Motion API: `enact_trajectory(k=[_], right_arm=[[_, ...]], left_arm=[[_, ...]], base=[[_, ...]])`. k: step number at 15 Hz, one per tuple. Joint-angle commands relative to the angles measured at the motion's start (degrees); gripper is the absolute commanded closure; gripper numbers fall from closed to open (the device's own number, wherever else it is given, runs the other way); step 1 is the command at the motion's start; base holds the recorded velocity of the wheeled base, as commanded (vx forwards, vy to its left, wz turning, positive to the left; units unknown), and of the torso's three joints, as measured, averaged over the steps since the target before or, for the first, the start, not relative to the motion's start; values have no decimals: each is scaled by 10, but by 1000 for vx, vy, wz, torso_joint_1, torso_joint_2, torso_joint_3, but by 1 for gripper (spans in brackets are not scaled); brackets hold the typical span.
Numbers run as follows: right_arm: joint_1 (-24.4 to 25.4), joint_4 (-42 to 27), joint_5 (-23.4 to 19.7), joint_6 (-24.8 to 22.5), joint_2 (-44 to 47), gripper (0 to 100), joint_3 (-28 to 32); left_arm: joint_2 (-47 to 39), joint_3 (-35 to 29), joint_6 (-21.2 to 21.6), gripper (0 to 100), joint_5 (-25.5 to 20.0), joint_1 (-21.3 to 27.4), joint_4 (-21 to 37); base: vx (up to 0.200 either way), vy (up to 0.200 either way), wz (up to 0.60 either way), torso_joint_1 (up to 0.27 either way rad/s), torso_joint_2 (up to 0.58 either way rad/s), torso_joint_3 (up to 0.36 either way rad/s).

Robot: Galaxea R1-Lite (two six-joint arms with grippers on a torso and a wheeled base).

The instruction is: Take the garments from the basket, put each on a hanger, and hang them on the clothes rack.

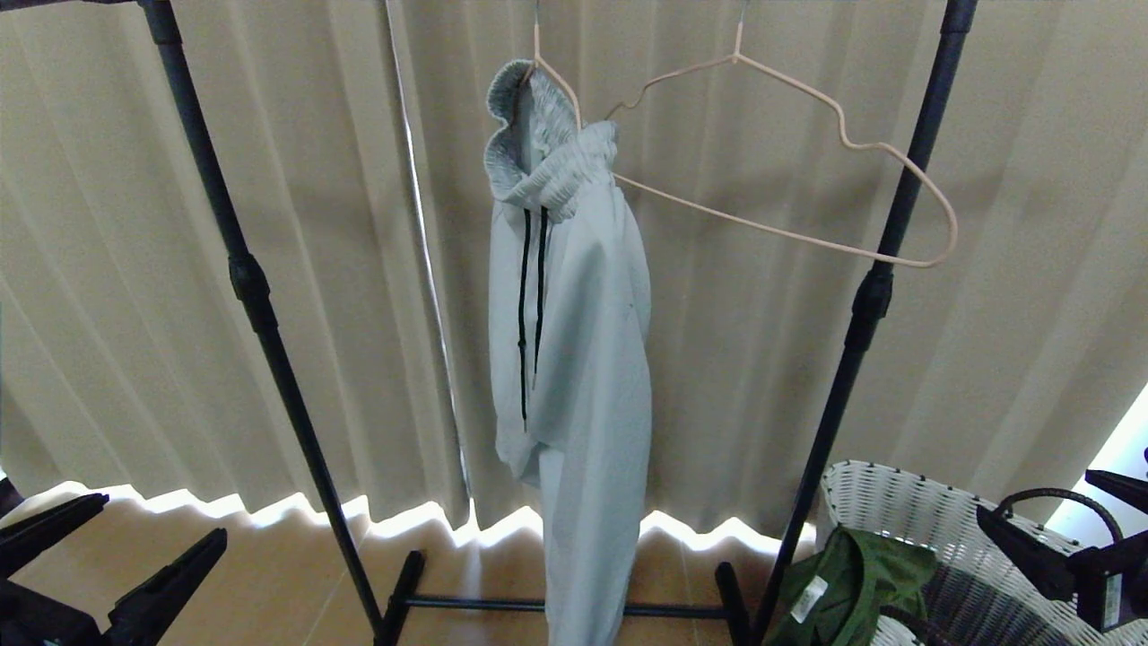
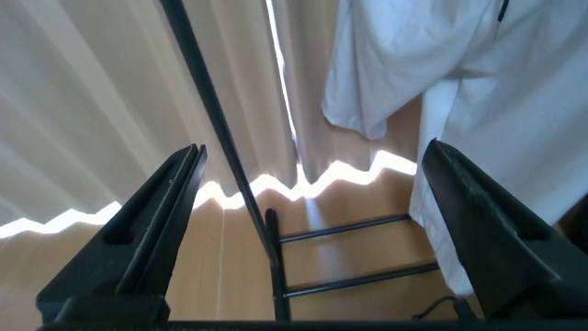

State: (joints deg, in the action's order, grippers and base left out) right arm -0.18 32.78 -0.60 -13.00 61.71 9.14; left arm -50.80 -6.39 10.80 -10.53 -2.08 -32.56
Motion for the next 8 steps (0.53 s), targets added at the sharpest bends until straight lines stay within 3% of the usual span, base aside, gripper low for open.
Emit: enact_trajectory(k=[1,6,8], right_arm=[[0,1,0,1,2,0,-7],[0,-15,8,-5,8,0,1],[0,-118,16,-45,14,0,50]], left_arm=[[4,-1,0,0,0,0,0],[11,-4,0,0,0,0,0],[18,-6,-1,0,0,1,0]], base=[[0,0,0,0,0,0],[0,0,0,0,0,0],[0,0,0,0,0,0]])
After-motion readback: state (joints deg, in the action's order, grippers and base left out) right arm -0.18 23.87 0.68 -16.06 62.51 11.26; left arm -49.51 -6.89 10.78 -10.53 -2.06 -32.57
